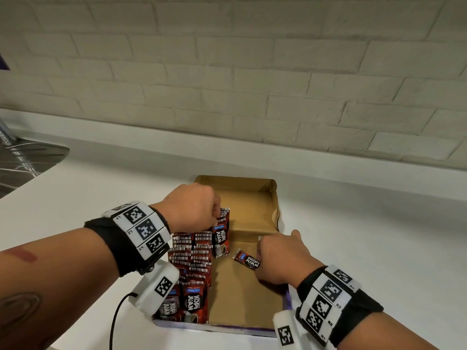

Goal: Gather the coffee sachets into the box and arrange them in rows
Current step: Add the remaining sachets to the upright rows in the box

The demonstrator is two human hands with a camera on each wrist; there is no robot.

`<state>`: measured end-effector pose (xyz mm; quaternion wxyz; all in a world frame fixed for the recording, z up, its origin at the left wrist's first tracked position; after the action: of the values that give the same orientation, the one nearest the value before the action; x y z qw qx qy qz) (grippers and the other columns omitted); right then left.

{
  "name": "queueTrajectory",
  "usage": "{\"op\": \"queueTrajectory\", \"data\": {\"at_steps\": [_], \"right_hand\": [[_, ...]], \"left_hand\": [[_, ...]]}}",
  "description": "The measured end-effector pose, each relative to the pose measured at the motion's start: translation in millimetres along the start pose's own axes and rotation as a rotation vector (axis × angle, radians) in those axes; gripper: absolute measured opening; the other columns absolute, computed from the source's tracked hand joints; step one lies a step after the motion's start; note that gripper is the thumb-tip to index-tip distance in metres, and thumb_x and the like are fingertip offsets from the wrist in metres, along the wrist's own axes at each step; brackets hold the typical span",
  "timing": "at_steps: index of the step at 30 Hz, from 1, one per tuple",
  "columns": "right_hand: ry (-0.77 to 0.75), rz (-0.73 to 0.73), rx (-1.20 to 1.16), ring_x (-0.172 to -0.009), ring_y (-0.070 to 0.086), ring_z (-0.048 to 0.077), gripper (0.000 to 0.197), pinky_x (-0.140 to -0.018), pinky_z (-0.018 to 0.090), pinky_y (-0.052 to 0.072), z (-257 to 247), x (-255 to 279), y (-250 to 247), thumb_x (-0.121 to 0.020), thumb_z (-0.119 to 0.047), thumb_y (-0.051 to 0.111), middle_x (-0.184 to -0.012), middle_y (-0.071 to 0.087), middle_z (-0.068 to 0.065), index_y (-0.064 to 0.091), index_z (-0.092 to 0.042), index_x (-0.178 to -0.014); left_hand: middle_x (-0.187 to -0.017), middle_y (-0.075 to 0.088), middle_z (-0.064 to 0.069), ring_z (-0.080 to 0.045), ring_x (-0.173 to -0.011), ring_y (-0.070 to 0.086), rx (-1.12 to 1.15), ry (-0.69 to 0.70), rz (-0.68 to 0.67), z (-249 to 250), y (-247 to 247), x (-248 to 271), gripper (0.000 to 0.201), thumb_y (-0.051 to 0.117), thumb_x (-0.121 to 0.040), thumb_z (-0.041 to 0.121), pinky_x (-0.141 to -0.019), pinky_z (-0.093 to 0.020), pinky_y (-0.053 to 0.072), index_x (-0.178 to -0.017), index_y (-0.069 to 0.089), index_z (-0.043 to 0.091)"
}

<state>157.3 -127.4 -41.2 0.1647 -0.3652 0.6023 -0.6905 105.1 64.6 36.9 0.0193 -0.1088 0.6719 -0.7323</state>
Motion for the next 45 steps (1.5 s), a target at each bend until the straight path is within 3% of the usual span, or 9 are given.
{"op": "queueTrajectory", "data": {"at_steps": [11, 21, 25, 28, 32, 35, 38, 42, 45], "right_hand": [[0.017, -0.003, -0.043, -0.081, 0.058, 0.021, 0.015, -0.091, 0.042, 0.032, -1, 4, -4, -0.09, -0.033, 0.055, -0.078, 0.06, -0.002, 0.062, -0.023, -0.083], [0.076, 0.065, -0.192, -0.083, 0.059, 0.02, 0.023, -0.079, 0.036, 0.041, 11, 9, -10, -0.099, -0.043, 0.052, -0.089, 0.065, -0.002, 0.064, -0.025, -0.091], [0.075, 0.117, -0.493, -0.093, 0.065, 0.015, 0.021, -0.076, 0.028, 0.051, 20, 20, -25, -0.102, -0.036, 0.052, -0.109, 0.071, -0.003, 0.069, -0.028, -0.111], [0.032, 0.124, -0.88, -0.088, 0.067, 0.006, 0.017, -0.061, 0.012, 0.047, 22, 29, -32, -0.104, -0.036, 0.056, -0.104, 0.071, -0.01, 0.069, -0.028, -0.112], [-0.034, 0.093, -1.264, -0.076, 0.07, -0.001, 0.015, -0.067, 0.011, 0.051, 17, 38, -40, -0.104, -0.023, 0.059, -0.089, 0.076, -0.008, 0.072, -0.019, -0.101], [-0.071, 0.062, -1.379, -0.067, 0.066, -0.003, 0.017, -0.062, 0.01, 0.046, 13, 41, -43, -0.104, -0.016, 0.058, -0.08, 0.076, -0.007, 0.074, -0.015, -0.099], [-0.052, 0.08, -1.24, -0.064, 0.056, 0.0, 0.022, -0.06, 0.015, 0.041, 9, 43, -43, -0.106, -0.022, 0.053, -0.089, 0.079, -0.008, 0.075, -0.024, -0.105], [0.013, 0.154, -1.344, -0.062, 0.058, 0.009, 0.026, -0.065, 0.026, 0.047, 11, 43, -43, -0.103, -0.017, 0.054, -0.09, 0.077, 0.0, 0.077, -0.03, -0.105], [-0.05, 0.181, -1.229, -0.059, 0.058, 0.001, 0.016, -0.059, 0.015, 0.044, 7, 43, -43, -0.095, -0.021, 0.066, -0.085, 0.076, -0.006, 0.078, -0.029, -0.104]], "left_hand": [[-0.075, 0.062, 0.015, -0.004, -0.07, 0.055, -0.014, 0.017, -0.003, 2, 1, 0, 0.004, 0.072, -0.086, 0.032, -0.055, -0.021, 0.035, -0.085, 0.072, 0.028], [-0.071, 0.056, 0.011, -0.001, -0.067, 0.05, 0.044, 0.023, 0.063, 4, -15, 4, 0.02, 0.07, -0.087, 0.045, -0.056, -0.027, 0.037, -0.097, 0.056, 0.034], [-0.066, 0.053, 0.01, -0.002, -0.062, 0.049, 0.097, 0.136, 0.025, 12, -27, 13, 0.012, 0.068, -0.092, 0.037, -0.056, -0.026, 0.036, -0.099, 0.058, 0.037], [-0.081, 0.059, 0.008, -0.006, -0.074, 0.055, 0.069, 0.25, -0.005, 20, -34, 22, 0.028, 0.069, -0.091, 0.033, -0.061, -0.029, 0.044, -0.113, 0.056, 0.042], [-0.103, 0.054, 0.02, -0.002, -0.092, 0.05, 0.003, 0.393, -0.001, 29, -38, 33, 0.048, 0.073, -0.087, 0.034, -0.077, -0.028, 0.045, -0.126, 0.05, 0.049], [-0.095, 0.055, 0.021, -0.001, -0.083, 0.049, 0.045, 0.423, 0.066, 33, -42, 36, 0.027, 0.068, -0.091, 0.032, -0.07, -0.02, 0.036, -0.114, 0.064, 0.043], [-0.095, 0.065, 0.017, -0.001, -0.081, 0.056, 0.074, 0.343, 0.048, 35, -46, 34, 0.013, 0.062, -0.096, 0.034, -0.07, -0.021, 0.044, -0.106, 0.07, 0.035], [-0.077, 0.06, 0.009, -0.011, -0.072, 0.055, -0.012, 0.24, -0.034, 34, -51, 28, 0.02, 0.057, -0.099, 0.041, -0.058, -0.03, 0.039, -0.084, 0.059, 0.028], [-0.069, 0.052, 0.013, -0.003, -0.064, 0.05, 0.025, 0.181, -0.086, 32, -51, 26, 0.029, 0.059, -0.099, 0.041, -0.053, -0.024, 0.031, -0.073, 0.048, 0.033]]}}
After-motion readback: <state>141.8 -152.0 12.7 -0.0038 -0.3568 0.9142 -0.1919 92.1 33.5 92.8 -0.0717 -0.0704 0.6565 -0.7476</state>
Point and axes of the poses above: each hand's wrist, its own x-axis away from the middle knuckle, its own y-axis out of the palm, z = x × y, the point moved 2 cm from there along -x, towards the middle knuckle
